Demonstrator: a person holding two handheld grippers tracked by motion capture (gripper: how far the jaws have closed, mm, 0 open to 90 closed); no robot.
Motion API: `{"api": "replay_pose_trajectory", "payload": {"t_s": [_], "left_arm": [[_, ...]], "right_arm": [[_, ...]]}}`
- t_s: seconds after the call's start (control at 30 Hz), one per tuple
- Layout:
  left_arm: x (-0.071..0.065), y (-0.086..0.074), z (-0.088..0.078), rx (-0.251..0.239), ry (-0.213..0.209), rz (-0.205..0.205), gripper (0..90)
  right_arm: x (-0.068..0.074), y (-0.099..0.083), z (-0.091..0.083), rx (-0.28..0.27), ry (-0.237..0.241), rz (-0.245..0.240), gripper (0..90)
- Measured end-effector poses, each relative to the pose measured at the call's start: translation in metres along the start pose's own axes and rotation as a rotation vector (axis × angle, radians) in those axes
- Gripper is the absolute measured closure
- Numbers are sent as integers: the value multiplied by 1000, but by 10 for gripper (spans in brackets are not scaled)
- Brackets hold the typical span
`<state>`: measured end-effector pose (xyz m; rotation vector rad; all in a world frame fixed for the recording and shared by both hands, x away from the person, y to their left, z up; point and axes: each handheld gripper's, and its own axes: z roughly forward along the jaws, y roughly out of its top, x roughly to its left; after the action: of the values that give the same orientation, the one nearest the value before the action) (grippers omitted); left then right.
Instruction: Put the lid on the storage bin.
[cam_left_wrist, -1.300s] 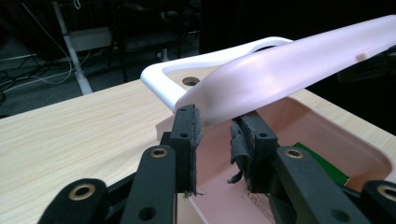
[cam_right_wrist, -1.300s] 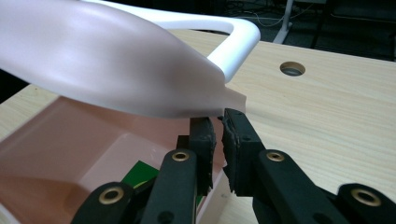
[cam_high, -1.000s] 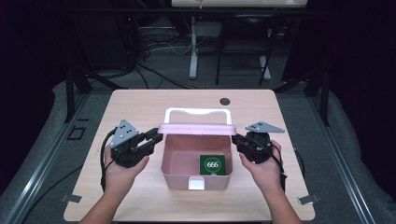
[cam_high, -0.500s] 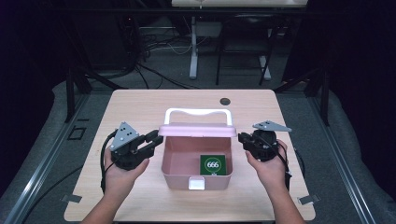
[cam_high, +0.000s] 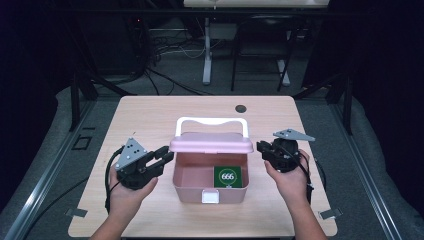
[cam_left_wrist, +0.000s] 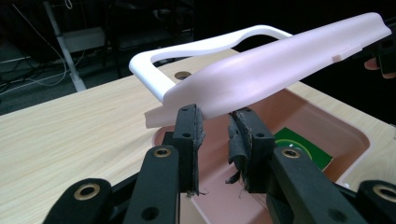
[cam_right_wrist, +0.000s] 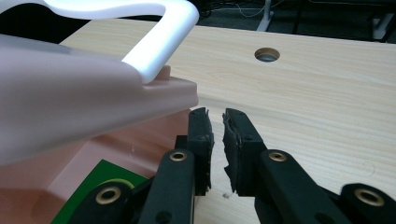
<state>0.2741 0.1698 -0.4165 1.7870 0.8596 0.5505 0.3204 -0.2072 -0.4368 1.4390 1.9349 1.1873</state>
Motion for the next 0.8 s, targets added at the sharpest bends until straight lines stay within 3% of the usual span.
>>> {"api": "replay_pose_trajectory", "payload": {"t_s": [0.67,0.77,0.8], "left_arm": [[-6,-23,-7,26,-30,1,720],[-6,-27,-7,30,-34,-4,720],[-6,-28,-7,35,-37,0,720]], "right_arm": [[-2,-1,1,-15,-1,6,802],[-3,0,0,4,-1,7,802],[-3,-1,1,-15,-3,10,802]]}}
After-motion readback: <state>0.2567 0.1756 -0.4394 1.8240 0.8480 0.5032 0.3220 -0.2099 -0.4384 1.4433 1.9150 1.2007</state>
